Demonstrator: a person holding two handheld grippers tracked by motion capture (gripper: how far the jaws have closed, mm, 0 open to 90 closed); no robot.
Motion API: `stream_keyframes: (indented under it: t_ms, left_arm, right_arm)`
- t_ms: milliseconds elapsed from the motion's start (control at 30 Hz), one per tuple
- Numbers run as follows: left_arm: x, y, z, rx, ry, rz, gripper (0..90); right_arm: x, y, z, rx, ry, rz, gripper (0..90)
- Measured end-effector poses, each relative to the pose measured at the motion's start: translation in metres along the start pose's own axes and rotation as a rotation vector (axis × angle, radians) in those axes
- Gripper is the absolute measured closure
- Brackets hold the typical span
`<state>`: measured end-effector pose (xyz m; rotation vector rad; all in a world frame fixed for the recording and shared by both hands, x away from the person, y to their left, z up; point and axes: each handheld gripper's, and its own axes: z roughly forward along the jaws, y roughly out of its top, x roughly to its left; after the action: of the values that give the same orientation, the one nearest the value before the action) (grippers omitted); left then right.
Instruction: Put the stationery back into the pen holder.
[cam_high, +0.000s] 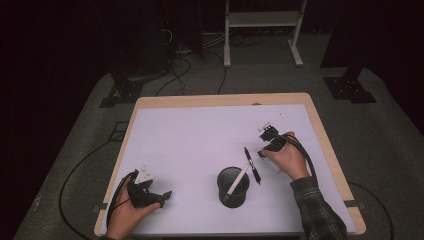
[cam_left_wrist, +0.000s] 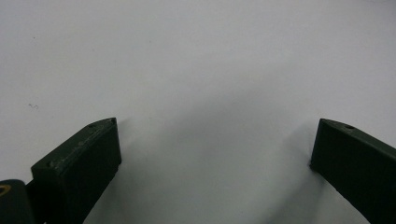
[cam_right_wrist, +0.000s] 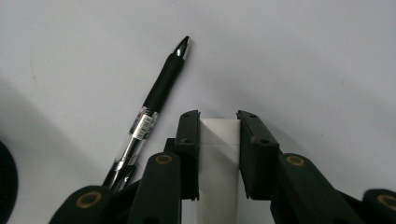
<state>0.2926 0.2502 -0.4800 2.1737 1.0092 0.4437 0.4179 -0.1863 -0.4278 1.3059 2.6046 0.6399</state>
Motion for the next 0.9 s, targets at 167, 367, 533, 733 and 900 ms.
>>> stream_keyframes:
  t_ms: [167, 367, 533, 733, 900]
  left_arm:
    - [0.000, 0.000, 0.000, 0.000, 0.000, 0.002, 0.8]
    - [0.000, 0.000, 0.000, 0.000, 0.000, -0.002, 0.8]
    - [0.000, 0.000, 0.000, 0.000, 0.000, -0.002, 0.8]
    - [0.000, 0.000, 0.000, 0.000, -0.001, -0.002, 0.8]
    - [0.000, 0.000, 0.000, 0.001, -0.001, -0.002, 0.8]
  right_arm:
    - [0.000, -0.007, -0.005, -0.042, 0.015, 0.002, 70.3]
    - [-0.004, -0.019, -0.011, -0.097, 0.047, 0.013, 70.3]
    - [-0.006, -0.028, -0.018, -0.143, 0.072, 0.017, 70.3]
    - [-0.007, -0.037, -0.029, -0.204, 0.100, 0.029, 70.4]
    - [-0.007, -0.042, -0.035, -0.230, 0.110, 0.029, 70.4]
